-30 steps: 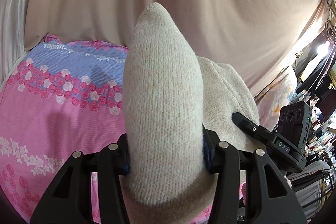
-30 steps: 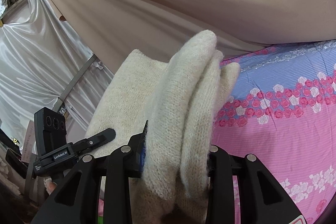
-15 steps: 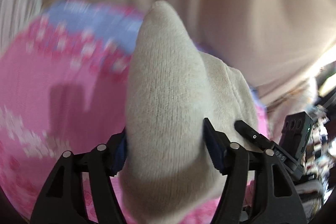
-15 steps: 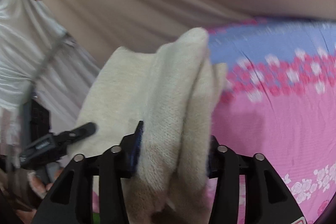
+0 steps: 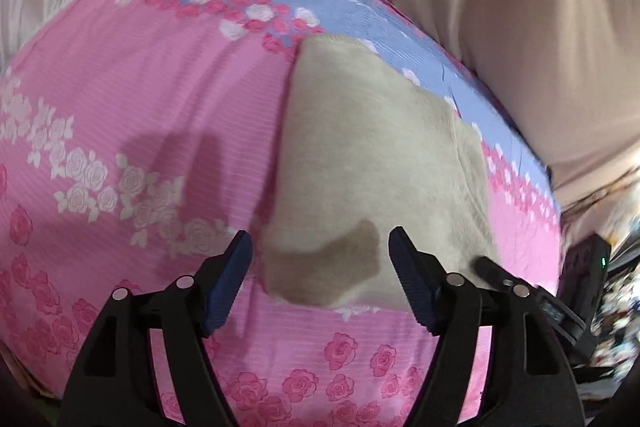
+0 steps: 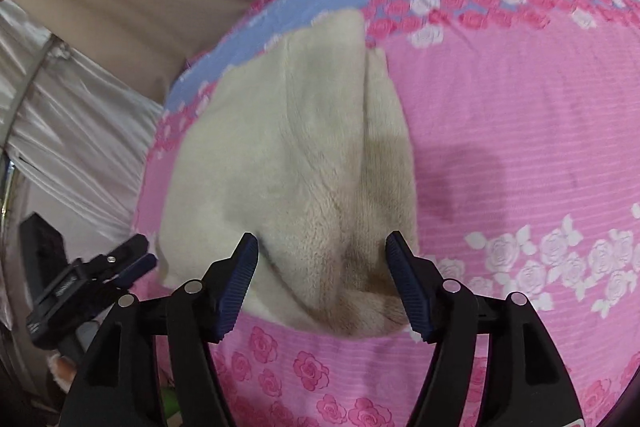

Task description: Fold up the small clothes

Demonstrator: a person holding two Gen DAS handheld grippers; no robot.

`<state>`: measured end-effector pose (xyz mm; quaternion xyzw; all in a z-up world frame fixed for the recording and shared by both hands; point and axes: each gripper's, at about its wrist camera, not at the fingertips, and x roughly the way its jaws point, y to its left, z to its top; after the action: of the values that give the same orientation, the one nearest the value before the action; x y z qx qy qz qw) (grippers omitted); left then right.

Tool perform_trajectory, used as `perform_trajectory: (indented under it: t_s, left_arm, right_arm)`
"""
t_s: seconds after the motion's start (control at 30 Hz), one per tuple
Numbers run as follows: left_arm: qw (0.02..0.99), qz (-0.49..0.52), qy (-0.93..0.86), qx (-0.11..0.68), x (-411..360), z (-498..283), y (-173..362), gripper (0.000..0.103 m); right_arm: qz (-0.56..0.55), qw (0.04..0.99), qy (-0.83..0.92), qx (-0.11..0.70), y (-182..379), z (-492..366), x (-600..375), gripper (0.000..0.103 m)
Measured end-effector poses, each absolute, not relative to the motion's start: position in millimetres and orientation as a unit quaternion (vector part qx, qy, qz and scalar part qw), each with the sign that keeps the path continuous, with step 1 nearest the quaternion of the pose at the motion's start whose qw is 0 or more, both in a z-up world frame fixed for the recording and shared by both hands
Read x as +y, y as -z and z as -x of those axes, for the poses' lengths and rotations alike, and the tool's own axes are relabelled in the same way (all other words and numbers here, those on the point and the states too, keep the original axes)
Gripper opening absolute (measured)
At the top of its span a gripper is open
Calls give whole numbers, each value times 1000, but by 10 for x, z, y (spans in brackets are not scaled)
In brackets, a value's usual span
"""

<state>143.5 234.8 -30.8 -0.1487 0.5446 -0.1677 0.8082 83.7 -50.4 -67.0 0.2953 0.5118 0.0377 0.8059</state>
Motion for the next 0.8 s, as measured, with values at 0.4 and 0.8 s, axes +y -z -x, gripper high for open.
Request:
perform_trajectory:
  t_s: [0.4,0.8]
  left_arm:
    - [832,46,144,534,2097,-1282,244,70]
    - [828,28,126,546,2208,-1281,347,73]
  right_arm:
    - [-196,822,-27,533,656,-846,-416,20]
    - [-244,826,-12,508,396,-602,-580,38]
